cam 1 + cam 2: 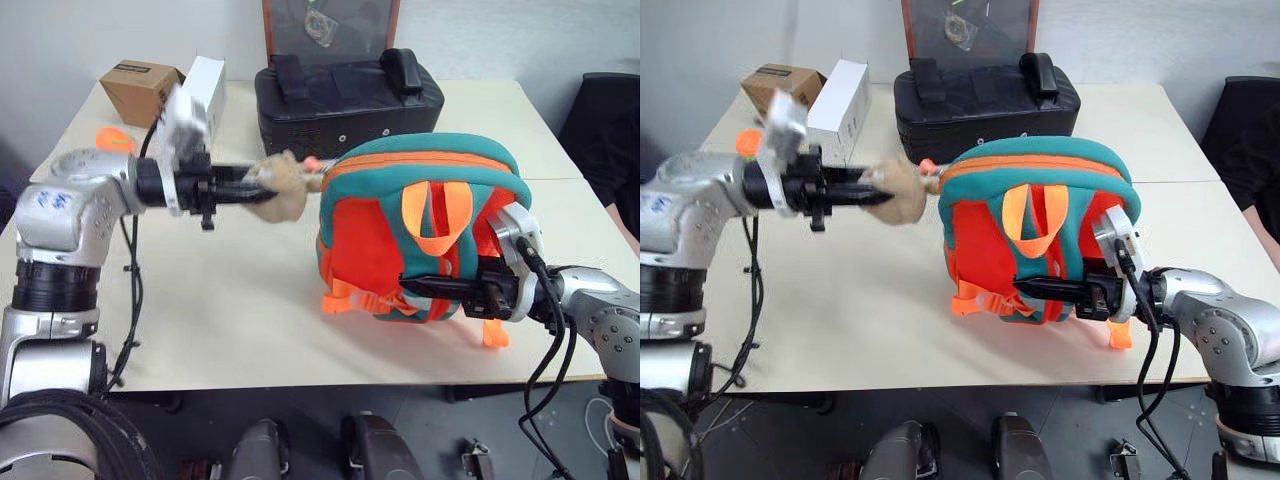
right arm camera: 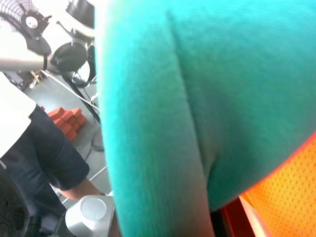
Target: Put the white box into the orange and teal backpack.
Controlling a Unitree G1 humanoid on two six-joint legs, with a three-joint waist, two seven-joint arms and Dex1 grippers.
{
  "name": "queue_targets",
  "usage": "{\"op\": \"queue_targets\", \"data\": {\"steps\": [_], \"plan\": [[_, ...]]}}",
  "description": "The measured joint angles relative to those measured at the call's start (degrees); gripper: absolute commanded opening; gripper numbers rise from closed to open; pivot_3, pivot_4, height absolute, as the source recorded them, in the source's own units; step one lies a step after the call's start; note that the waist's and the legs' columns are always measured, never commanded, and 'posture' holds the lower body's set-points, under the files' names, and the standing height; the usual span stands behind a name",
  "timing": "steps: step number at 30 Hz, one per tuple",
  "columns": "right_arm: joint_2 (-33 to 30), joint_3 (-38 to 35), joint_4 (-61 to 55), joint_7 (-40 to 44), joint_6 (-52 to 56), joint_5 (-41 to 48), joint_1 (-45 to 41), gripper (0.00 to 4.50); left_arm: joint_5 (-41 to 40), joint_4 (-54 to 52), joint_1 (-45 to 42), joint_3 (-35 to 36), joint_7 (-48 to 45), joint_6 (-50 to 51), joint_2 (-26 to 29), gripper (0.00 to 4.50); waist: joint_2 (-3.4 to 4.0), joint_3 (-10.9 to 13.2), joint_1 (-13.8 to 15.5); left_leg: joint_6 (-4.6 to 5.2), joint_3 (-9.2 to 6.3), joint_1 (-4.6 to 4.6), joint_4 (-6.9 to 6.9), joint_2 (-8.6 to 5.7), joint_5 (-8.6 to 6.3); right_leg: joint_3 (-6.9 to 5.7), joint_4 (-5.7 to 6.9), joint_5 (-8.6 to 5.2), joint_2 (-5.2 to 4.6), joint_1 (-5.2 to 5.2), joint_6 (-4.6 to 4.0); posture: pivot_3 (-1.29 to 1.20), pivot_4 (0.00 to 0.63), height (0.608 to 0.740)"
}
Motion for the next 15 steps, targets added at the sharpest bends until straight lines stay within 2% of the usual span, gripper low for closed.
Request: {"op": "queue_targets", "data": {"steps": [3,7,11,15], "plan": [[0.0,-0.5,-1.2,0.1,0.5,1.4,1.7,0.00,5.0,1.9,4.5,-3.5,-0.7,-6.6,0.0,0.95,-0.01,0.0,0.1,0.05,-0.01,-0.04,0.02,-0.01,-0.03,0.00,-0.02,0.00,-0.05,0.00,0.00,0.00,0.150,0.740],[-0.4,-1.5,-3.2,0.5,0.6,2.9,3.1,0.00,9.2,3.6,6.0,-4.9,0.2,-12.1,-2.3,0.95,-0.02,0.0,0.2,0.10,-0.02,-0.05,0.04,-0.04,-0.06,-0.02,-0.02,0.00,-0.11,0.02,0.00,0.00,0.150,0.740],[-0.9,-1.7,-4.9,0.4,0.8,4.2,3.3,0.00,12.2,4.0,7.5,-6.6,2.9,-15.3,-7.8,0.95,-0.03,0.0,0.2,0.12,-0.05,-0.05,0.06,-0.05,-0.07,-0.03,-0.01,0.00,-0.12,0.04,0.01,0.00,0.150,0.740],[-0.9,-1.7,-5.8,-1.2,0.7,5.3,3.2,0.00,11.8,4.2,7.6,-6.4,6.4,-12.2,-14.8,0.95,-0.03,0.0,0.2,0.12,-0.08,-0.07,0.09,-0.05,-0.06,-0.04,0.02,0.01,-0.12,0.04,0.01,0.00,0.150,0.740]]}}
